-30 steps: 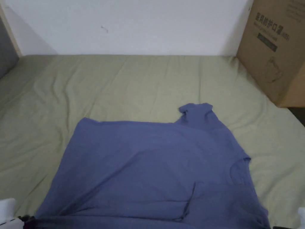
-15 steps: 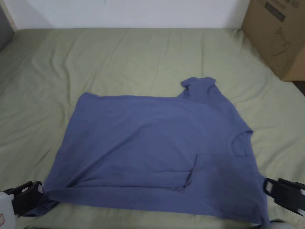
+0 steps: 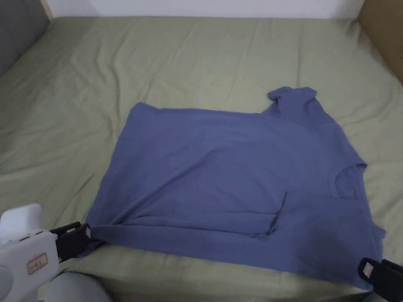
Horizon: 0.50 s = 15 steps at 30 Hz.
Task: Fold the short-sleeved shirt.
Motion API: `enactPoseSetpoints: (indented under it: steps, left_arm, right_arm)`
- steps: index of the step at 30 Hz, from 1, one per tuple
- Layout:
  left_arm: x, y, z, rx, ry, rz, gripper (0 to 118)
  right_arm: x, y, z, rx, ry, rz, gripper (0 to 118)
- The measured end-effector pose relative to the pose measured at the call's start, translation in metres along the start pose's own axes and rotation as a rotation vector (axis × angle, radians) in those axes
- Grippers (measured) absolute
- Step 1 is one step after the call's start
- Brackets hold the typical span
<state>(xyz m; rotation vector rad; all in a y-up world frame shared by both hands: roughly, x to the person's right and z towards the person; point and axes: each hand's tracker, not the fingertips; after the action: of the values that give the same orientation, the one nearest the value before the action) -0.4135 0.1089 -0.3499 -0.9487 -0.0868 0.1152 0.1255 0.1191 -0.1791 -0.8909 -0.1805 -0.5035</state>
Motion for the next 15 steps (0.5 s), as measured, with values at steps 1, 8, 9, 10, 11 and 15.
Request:
enactPoseSetpoints:
  steps: [1, 8, 9, 10, 11, 15]
  left_arm:
    - [0.000, 0.001, -0.006, -0.004, -0.020, 0.001, 76]
    - [0.021, -0.005, -0.036, -0.115, 0.018, -0.109, 5]
    - [0.022, -0.005, -0.037, -0.120, 0.015, -0.109, 5]
    - [0.022, -0.004, -0.035, -0.126, 0.005, -0.111, 5]
    - [0.022, -0.004, -0.034, -0.115, 0.001, -0.099, 5]
    - [0.013, -0.001, -0.031, -0.106, -0.028, -0.015, 5]
  right_arm:
    - [0.003, 0.001, 0.000, 0.001, -0.010, -0.002, 8]
    - [0.022, 0.000, -0.003, -0.036, -0.069, 0.007, 30]
    - [0.026, 0.000, -0.005, -0.044, -0.093, 0.025, 71]
    - [0.028, 0.000, -0.007, -0.058, -0.120, 0.035, 98]
    - [0.031, 0.001, -0.012, -0.074, -0.144, 0.049, 110]
    - [0.050, 0.009, -0.039, -0.112, -0.167, 0.070, 98]
